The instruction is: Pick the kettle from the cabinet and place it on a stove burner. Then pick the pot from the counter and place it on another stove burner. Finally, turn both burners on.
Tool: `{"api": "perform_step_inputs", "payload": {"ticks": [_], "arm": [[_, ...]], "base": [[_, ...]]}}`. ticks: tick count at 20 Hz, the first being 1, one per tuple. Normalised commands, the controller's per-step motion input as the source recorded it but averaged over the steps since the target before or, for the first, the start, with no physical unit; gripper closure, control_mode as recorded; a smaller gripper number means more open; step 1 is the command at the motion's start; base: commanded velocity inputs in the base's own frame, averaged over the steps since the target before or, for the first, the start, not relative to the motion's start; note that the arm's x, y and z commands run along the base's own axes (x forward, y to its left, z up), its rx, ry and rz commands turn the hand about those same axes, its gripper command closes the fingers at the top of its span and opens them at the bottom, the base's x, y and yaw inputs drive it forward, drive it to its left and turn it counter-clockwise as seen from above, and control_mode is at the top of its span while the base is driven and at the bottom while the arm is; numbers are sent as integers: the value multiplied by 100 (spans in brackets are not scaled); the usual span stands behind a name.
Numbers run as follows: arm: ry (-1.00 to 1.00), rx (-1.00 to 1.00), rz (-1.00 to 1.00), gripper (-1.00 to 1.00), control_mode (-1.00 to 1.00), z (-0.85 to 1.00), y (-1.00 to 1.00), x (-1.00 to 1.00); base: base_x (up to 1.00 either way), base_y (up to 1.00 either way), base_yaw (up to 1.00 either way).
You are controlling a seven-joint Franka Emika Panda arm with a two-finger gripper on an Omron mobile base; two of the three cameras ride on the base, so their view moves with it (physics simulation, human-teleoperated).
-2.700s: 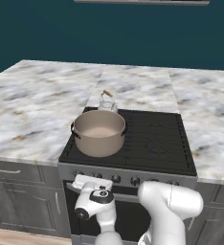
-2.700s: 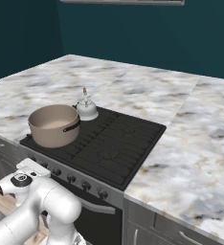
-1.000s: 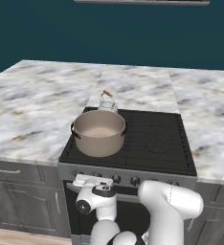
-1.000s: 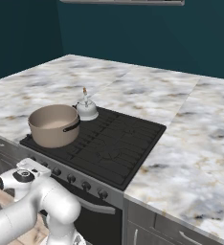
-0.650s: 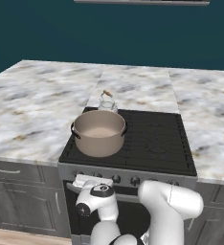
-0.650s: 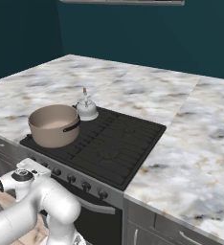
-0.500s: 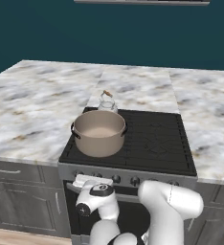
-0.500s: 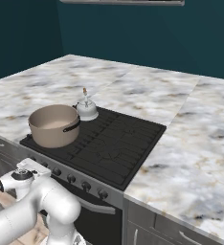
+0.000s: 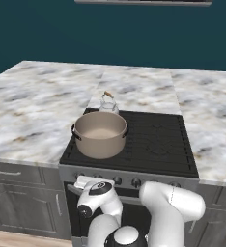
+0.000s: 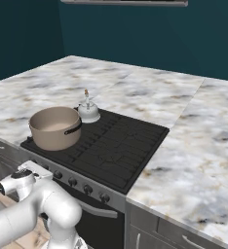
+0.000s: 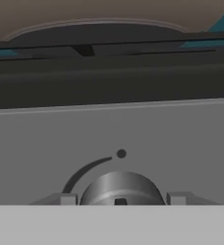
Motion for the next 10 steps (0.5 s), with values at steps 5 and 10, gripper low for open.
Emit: {"api": "perform_step_inputs", "payload": {"ticks": [5, 10], "arm": [[33, -47, -3, 100, -100, -9, 37, 29], [8, -25, -1, 100, -100, -6, 21, 6]], "base": [[0, 0, 0], [0, 0, 0]]}}
